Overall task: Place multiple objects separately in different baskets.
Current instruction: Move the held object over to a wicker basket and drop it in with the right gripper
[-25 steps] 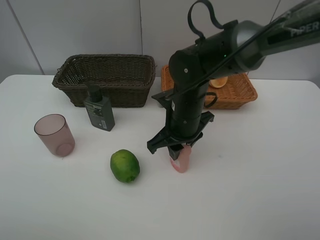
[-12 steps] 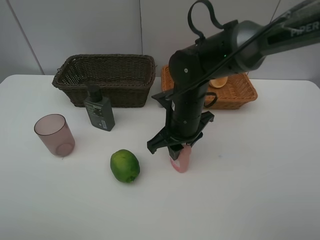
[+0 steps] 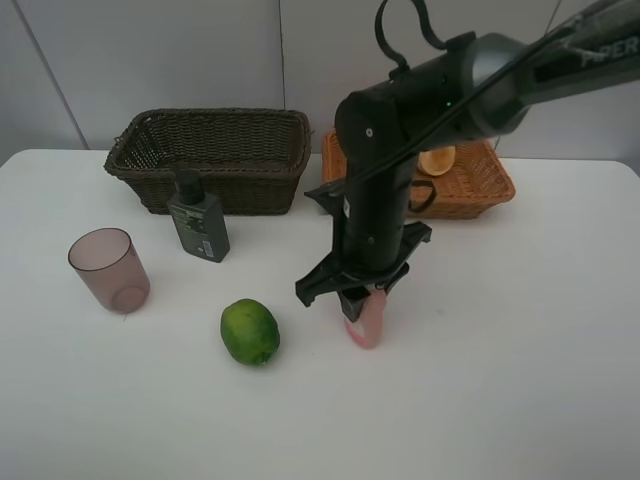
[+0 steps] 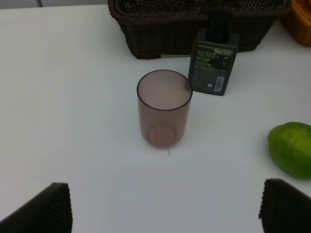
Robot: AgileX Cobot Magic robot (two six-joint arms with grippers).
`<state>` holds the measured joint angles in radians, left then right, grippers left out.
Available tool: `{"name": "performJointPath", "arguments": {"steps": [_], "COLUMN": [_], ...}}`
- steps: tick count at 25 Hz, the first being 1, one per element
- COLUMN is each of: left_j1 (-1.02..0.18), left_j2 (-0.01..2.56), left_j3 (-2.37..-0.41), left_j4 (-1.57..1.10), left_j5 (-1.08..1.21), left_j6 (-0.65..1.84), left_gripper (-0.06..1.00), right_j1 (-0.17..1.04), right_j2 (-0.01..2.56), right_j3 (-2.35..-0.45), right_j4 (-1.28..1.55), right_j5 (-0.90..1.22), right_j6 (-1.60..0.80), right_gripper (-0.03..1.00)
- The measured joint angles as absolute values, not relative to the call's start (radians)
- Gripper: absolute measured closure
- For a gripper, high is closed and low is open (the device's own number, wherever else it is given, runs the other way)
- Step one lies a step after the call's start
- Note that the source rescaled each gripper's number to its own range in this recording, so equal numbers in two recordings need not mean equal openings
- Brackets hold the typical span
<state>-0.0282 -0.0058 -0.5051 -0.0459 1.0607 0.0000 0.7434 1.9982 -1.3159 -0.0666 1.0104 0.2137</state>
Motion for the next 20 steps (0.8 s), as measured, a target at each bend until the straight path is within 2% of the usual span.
{"name": "performJointPath", "arguments": {"steps": [11, 20], "left_j1": [-0.028, -0.028], "left_j2": [-0.006, -0.006], "left_j3": [-0.505, -0.505], "left_j4": [-0.046, -0.046], "left_j5": [1.061, 1.061], "left_j6": [0.0, 0.0], "left_gripper": [-0.05, -0.05], "right_j1": [0.743, 0.743], "right_j2": [1.92, 1.921], "right_j3": [-1.527, -1.675], "right_j4": [-0.086, -0.098], "right_j5": [1.153, 1.092], "right_j6": [0.214, 0.181], "right_gripper": [0.96, 0.96]}}
